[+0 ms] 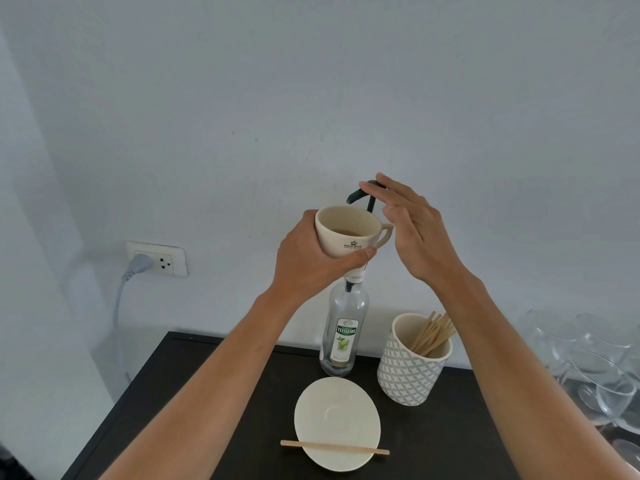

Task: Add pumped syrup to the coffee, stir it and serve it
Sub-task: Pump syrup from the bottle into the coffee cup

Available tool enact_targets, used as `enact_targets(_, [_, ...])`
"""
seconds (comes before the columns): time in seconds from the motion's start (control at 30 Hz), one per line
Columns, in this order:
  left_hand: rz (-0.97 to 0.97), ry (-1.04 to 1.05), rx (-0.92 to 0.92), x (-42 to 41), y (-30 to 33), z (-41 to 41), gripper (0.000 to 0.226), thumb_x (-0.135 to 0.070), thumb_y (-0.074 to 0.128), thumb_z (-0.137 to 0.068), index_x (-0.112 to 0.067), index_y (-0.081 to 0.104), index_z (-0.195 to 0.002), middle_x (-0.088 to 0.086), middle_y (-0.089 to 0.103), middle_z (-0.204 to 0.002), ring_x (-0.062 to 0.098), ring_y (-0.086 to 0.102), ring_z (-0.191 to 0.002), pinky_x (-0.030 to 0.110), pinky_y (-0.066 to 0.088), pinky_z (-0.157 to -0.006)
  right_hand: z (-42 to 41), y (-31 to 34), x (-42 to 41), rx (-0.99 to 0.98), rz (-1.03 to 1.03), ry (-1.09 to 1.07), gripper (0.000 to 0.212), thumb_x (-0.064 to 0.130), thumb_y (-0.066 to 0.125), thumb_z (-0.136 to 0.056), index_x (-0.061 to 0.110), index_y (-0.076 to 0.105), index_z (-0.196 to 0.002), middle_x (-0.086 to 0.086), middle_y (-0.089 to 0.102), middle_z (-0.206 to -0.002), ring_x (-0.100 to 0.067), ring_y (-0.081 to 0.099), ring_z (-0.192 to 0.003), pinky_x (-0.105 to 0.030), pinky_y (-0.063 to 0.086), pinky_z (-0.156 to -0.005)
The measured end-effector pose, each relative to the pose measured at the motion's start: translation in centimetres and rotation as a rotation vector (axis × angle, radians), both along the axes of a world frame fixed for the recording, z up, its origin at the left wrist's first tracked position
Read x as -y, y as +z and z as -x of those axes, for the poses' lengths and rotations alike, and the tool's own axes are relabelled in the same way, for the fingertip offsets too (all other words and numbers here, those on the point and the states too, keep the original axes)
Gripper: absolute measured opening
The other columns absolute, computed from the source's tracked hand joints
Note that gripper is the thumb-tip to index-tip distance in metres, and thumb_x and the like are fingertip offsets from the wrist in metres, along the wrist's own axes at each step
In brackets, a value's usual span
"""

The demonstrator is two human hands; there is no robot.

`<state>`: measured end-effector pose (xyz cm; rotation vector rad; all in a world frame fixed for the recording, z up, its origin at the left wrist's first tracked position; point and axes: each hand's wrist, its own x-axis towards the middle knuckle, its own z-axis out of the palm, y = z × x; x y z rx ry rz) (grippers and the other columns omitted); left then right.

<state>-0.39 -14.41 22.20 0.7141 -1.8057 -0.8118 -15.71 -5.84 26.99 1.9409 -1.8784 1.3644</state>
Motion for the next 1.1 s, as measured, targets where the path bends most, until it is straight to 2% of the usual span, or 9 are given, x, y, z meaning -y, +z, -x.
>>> enact_targets(0.1, [-0.003,0.003,0.006,0.0,-0.1,-0.1,0.079,-0.072,0.076,-0.049,-0.032,0.051,-0.112,-0.019,0.063,-0.103,-0.002,0.062,-0.093,0.033,0.057,-0.077,0.2,-0.3,0.1,0.008,0.005,0.001,0.052,0.022,0.027,-0.098,0.031,0.056,-0.14,0.009,0.041,-0.156,0.009,0.033,-0.139,-0.044,0.031,-0.117])
enact_targets(0.23, [0.005,0.005,0.012,0.0,-0.3,-0.2,0.08,-0.073,0.076,-0.049,-0.034,0.05,-0.114,-0.019,0.063,-0.104,-0.002,0.061,-0.093,0.032,0.057,-0.077,0.3,-0.6,0.1,-0.006,0.01,-0.001,0.053,0.023,0.027,-0.098,0.033,0.054,-0.142,0.01,0.038,-0.157,0.025,0.033,-0.124,-0.046,0.033,-0.115])
enact_targets(0.33, [0.01,0.006,0.016,0.1,-0.5,-0.3,0.082,-0.074,0.075,-0.049,-0.033,0.05,-0.116,-0.018,0.062,-0.105,-0.001,0.061,-0.094,0.033,0.058,-0.077,0.3,-0.8,0.2,0.002,0.019,0.003,0.052,0.021,0.028,-0.098,0.033,0.054,-0.142,0.009,0.039,-0.157,0.025,0.034,-0.122,-0.047,0.034,-0.114])
enact_targets(0.4, [0.011,0.008,0.014,0.2,-0.5,-0.3,0.083,-0.075,0.074,-0.049,-0.033,0.05,-0.116,-0.018,0.062,-0.106,-0.001,0.061,-0.095,0.034,0.058,-0.077,0.2,-0.8,0.3,0.0,0.023,-0.007,0.052,0.021,0.029,-0.098,0.033,0.054,-0.142,0.009,0.039,-0.156,0.024,0.036,-0.121,-0.042,0.034,-0.114])
enact_targets(0.5, [0.011,0.014,0.011,0.3,-0.4,-0.4,0.083,-0.075,0.075,-0.049,-0.031,0.051,-0.116,-0.018,0.063,-0.105,-0.001,0.061,-0.094,0.035,0.058,-0.077,0.1,-1.1,0.5,-0.042,0.036,-0.031,0.052,0.017,0.03,-0.099,0.033,0.054,-0.141,0.008,0.039,-0.156,0.025,0.036,-0.118,-0.017,0.026,-0.106])
enact_targets(0.6, [0.013,0.015,0.006,0.2,-0.4,-0.4,0.082,-0.073,0.076,-0.05,-0.032,0.051,-0.115,-0.018,0.063,-0.105,-0.001,0.061,-0.094,0.034,0.057,-0.077,0.2,-1.4,0.7,-0.064,0.04,-0.047,0.052,0.015,0.031,-0.098,0.033,0.055,-0.141,0.009,0.04,-0.156,0.021,0.037,-0.117,-0.005,0.021,-0.098])
enact_targets(0.7, [0.014,0.022,0.005,0.2,-0.4,-0.3,0.081,-0.073,0.075,-0.05,-0.032,0.051,-0.115,-0.019,0.063,-0.105,-0.002,0.061,-0.094,0.034,0.058,-0.077,0.2,-1.6,0.8,-0.058,0.034,-0.047,0.052,0.017,0.031,-0.098,0.035,0.053,-0.142,0.01,0.039,-0.156,0.013,0.04,-0.116,-0.004,0.021,-0.097])
enact_targets(0.9, [0.02,0.018,0.004,0.3,-0.7,-0.2,0.082,-0.073,0.075,-0.05,-0.032,0.051,-0.116,-0.019,0.063,-0.105,-0.003,0.061,-0.094,0.03,0.057,-0.075,0.4,-2.0,1.0,-0.053,0.027,-0.052,0.054,0.02,0.031,-0.096,0.04,0.05,-0.143,0.014,0.036,-0.156,-0.016,0.049,-0.116,-0.006,0.022,-0.096])
enact_targets(1.1, [0.0,0.01,-0.005,0.2,-0.8,-0.1,0.081,-0.072,0.076,-0.049,-0.031,0.051,-0.115,-0.019,0.063,-0.105,-0.002,0.061,-0.094,0.03,0.057,-0.076,0.2,-2.4,1.0,-0.055,0.021,-0.083,0.056,0.024,0.028,-0.094,0.041,0.048,-0.143,0.015,0.035,-0.157,-0.019,0.05,-0.111,-0.012,0.026,-0.096])
